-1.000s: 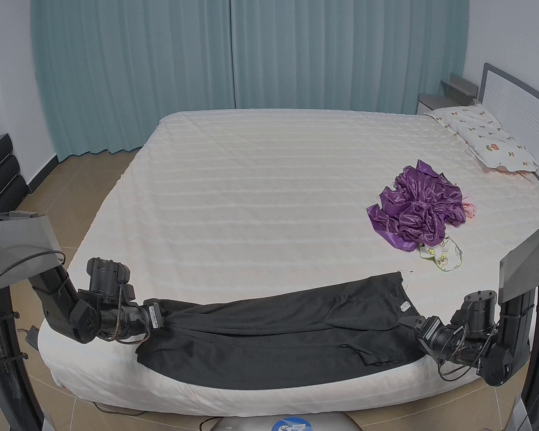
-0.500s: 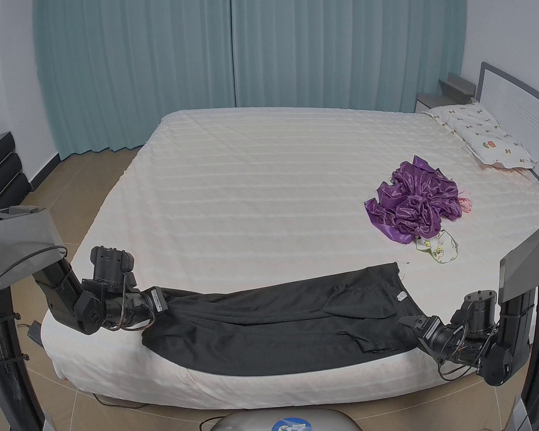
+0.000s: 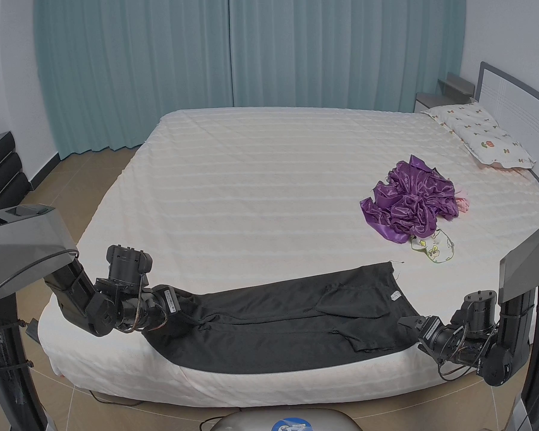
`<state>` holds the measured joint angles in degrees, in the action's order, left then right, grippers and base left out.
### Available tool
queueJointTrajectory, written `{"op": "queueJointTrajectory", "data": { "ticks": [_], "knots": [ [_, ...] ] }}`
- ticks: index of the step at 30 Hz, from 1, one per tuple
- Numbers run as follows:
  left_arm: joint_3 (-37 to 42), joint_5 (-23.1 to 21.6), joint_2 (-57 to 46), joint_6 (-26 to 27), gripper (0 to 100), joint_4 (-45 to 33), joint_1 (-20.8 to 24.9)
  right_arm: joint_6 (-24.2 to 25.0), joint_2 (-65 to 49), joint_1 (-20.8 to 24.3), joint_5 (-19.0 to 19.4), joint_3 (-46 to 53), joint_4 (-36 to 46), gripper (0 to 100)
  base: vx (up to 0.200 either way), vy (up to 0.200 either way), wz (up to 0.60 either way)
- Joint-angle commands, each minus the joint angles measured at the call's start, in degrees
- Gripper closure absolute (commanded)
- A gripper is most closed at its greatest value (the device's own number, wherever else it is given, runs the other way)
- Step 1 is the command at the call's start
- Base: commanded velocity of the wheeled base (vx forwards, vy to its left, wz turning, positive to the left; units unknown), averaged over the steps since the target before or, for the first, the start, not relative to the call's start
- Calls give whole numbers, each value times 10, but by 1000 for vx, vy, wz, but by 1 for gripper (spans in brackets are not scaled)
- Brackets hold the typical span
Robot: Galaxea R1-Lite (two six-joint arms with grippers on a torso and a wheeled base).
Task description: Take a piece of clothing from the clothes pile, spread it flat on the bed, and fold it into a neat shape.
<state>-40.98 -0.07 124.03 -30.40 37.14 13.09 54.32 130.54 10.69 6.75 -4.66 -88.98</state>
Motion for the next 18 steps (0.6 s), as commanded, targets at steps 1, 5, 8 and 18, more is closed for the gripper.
{"op": "queueJointTrajectory", "data": {
  "ticks": [1, 5, 8, 18],
  "knots": [
    [-15, 17, -4, 0, 100, -16, 19, 0, 0, 0, 0, 1, -10, 0, 0, -200, 0],
    [-29, 37, -18, -3, 100, -48, 38, 0, 0, 1, 0, 1, -10, 0, 0, -200, 0],
    [-48, 50, -28, -25, 100, -72, 51, 0, 0, 2, 0, 1, -10, 0, 0, -200, 0],
    [-128, 68, -37, -81, 100, -192, 89, 0, 2, 5, 0, 1, -10, 0, 0, -200, 0]
  ]
}}
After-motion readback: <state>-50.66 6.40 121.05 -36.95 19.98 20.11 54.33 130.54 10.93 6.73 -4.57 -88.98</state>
